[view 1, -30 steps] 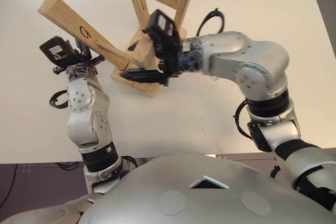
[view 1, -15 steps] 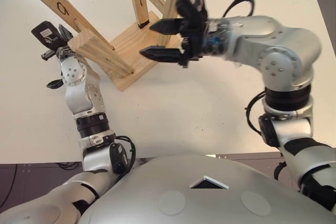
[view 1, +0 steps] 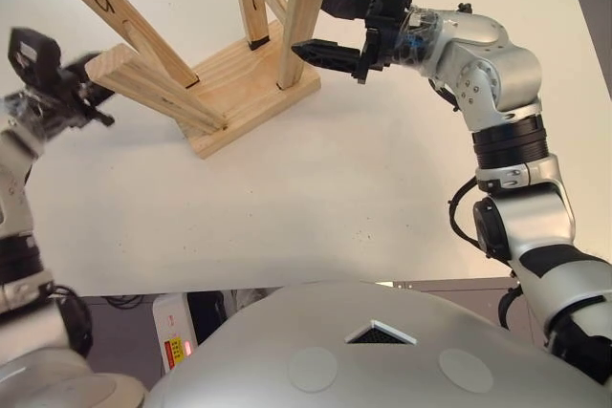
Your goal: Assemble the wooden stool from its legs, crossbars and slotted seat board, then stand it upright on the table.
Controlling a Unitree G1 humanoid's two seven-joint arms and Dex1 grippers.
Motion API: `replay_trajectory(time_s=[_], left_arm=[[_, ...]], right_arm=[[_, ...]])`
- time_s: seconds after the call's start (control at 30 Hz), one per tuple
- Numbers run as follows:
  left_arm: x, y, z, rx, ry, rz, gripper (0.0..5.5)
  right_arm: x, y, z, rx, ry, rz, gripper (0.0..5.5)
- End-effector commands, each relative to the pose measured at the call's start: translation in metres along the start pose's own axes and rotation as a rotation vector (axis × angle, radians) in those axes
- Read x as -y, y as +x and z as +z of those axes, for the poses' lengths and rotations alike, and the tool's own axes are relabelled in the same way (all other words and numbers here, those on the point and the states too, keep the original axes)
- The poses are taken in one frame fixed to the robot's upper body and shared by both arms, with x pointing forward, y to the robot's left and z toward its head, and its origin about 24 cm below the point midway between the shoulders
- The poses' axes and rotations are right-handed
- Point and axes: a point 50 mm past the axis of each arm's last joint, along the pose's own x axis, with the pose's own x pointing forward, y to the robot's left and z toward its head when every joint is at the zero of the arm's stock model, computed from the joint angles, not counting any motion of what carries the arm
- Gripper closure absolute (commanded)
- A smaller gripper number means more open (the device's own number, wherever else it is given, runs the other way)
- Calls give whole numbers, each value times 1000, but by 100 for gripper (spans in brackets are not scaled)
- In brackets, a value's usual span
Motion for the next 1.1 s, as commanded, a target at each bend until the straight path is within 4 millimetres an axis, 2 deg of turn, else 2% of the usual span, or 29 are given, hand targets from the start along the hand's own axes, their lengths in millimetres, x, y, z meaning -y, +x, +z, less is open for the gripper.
replay_trajectory(time_s=[0.03, 0.13, 0.3, 0.5, 0.63, 0.73, 0.93, 1.03, 1.1], left_arm=[[17, 5, -3, -12, -23, -88, 388], [18, 12, -8, -5, -40, -106, 388], [8, 10, -16, -19, -57, -62, 388], [1, -13, -32, -116, -81, -75, 388], [-24, -25, -26, -60, -88, 22, 388], [-29, -34, -26, -54, -101, 22, 388], [-16, -41, -47, -144, -179, -79, 388], [-10, -47, -63, -237, -197, -97, 388], [-8, -51, -66, -259, -200, -108, 388]], right_arm=[[-10, 10, -6, -51, -1, 111, 101], [-22, 8, -13, -76, 13, 177, 147], [-44, 10, -16, -99, 10, 267, 248], [-43, 6, -26, -151, -7, 230, 346], [-44, 14, -39, -200, -8, 245, 346], [-46, 18, -46, -219, -15, 261, 346], [-35, 24, -46, -190, -20, 193, 346], [-30, 23, -34, -138, -33, 162, 346], [-31, 22, -30, -117, -28, 184, 346]])
